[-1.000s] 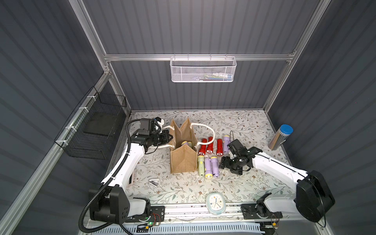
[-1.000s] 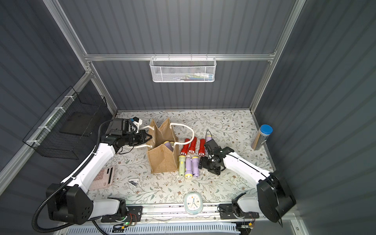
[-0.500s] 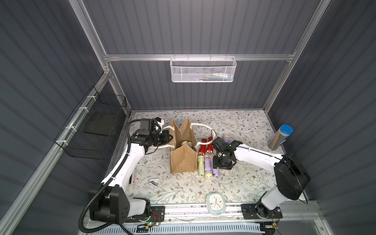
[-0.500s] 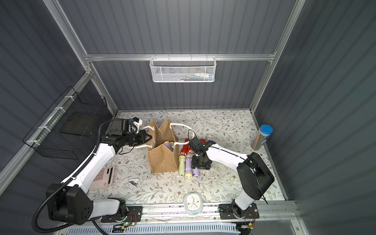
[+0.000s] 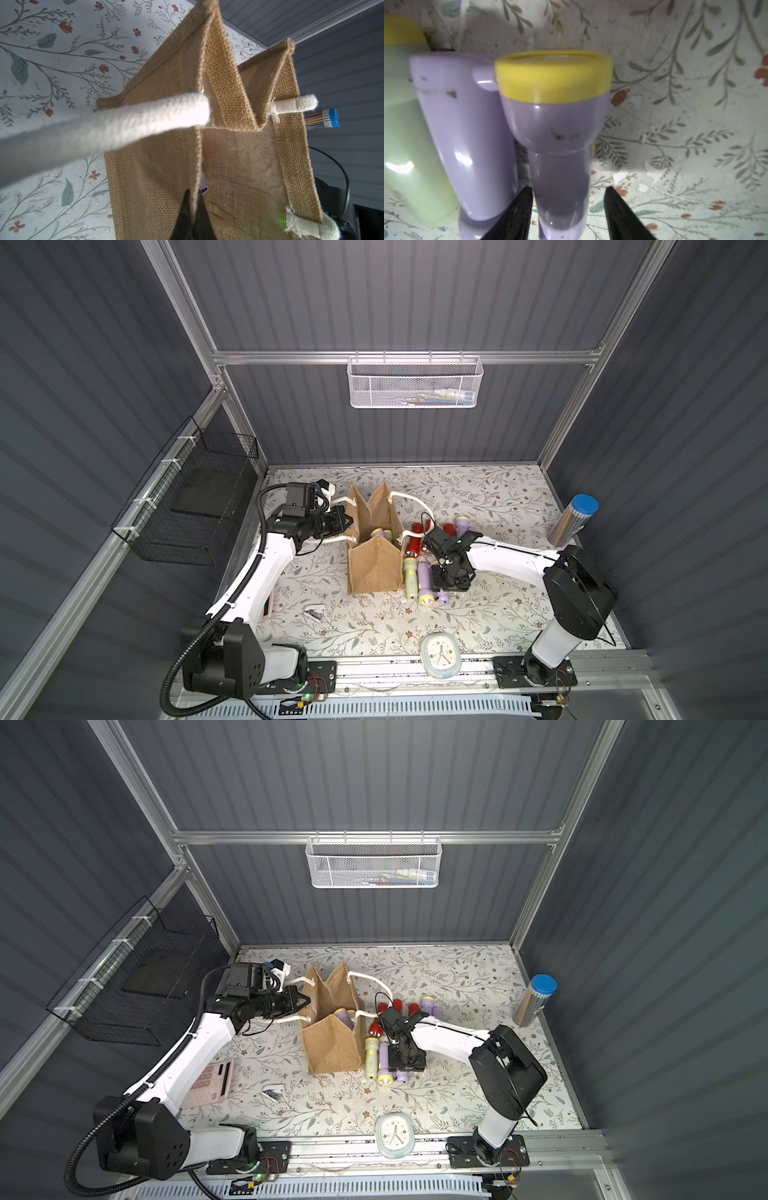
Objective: Put the flashlights into the tote bags
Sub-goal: Pick up the flashlight from the center of the board.
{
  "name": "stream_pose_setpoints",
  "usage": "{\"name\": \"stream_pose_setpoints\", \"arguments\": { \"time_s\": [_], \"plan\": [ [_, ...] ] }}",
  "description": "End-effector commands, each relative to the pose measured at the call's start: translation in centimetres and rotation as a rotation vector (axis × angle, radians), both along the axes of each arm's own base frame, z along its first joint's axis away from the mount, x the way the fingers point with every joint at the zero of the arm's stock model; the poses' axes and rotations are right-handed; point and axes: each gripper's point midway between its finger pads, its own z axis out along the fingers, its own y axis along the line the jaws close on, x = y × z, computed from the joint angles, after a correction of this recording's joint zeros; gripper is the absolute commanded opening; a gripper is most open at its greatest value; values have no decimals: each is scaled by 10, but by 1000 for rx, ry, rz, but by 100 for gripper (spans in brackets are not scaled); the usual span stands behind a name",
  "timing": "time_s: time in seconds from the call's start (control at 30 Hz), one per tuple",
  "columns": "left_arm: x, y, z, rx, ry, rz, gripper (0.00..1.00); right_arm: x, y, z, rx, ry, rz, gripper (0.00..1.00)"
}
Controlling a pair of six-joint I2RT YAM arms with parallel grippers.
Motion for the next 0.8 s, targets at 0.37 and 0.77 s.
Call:
{"name": "stream_pose_setpoints", "arguments": {
  "time_s": [0.37,0.77],
  "plan": [
    [-4,0,-5,10,26,8,0,-19,-18,-38,-74,63,27,52],
    [-1,-1,-7,13,33,5,0,-17,-32,-39,-126,26,19,25]
  ]
}}
